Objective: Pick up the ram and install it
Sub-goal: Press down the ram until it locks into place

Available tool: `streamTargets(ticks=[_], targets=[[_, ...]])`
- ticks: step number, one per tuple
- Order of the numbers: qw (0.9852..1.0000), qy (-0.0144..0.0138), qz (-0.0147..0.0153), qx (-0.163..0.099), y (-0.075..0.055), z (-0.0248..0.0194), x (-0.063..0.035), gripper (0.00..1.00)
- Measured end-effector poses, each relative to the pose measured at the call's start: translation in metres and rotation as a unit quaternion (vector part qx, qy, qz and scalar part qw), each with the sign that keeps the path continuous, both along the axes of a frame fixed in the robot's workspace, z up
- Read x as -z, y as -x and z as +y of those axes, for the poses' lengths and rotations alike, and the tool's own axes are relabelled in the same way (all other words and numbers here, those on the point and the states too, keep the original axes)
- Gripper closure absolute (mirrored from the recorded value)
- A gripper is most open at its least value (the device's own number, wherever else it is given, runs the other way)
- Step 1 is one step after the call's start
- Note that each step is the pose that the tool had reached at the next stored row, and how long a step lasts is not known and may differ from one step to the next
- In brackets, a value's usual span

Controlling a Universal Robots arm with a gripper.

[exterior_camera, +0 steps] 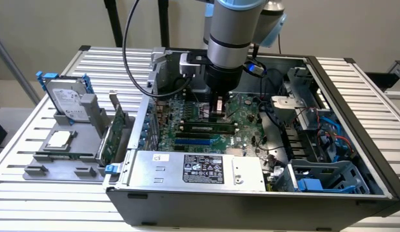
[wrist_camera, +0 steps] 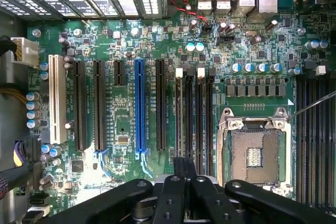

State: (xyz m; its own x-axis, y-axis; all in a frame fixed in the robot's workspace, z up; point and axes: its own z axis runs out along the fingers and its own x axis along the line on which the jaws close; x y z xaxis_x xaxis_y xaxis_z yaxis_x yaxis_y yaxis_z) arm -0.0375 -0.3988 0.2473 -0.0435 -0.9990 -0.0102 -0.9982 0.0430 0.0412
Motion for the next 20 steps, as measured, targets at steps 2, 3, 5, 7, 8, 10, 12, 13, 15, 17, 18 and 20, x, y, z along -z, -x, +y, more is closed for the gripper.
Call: streamTargets(ticks=[2,3,5,7,8,10,12,13,15,17,18,20], targets=[[1.0000,0.0000,0.0000,0.000,0.000,0.0000,0.0000,1.00],[1.0000,0.0000,0.0000,0.000,0.000,0.0000,0.0000,1.00],[1.0000,0.0000,0.0000,0.000,0.000,0.0000,0.0001,1.00],[1.0000,0.0000,0.0000,0.000,0.000,0.0000,0.0013,1.00],[1.0000,0.0000,0.0000,0.000,0.000,0.0000,0.0025,1.00],[1.0000,0.0000,-0.0001,0.000,0.000,0.0000,0.0051,1.00],[1.0000,0.0000,-0.0002,0.000,0.000,0.0001,0.0079,1.00],[1.0000,0.0000,-0.0004,0.000,0.000,0.0001,0.0093,1.00],[1.0000,0.0000,-0.0010,0.000,0.000,0.0001,0.0117,1.00],[1.0000,0.0000,-0.0022,0.000,0.001,0.0001,0.0139,1.00],[1.0000,0.0000,-0.0029,0.000,0.001,0.0001,0.0152,1.00],[1.0000,0.0005,-0.0046,0.000,0.002,0.0000,0.0177,1.00]])
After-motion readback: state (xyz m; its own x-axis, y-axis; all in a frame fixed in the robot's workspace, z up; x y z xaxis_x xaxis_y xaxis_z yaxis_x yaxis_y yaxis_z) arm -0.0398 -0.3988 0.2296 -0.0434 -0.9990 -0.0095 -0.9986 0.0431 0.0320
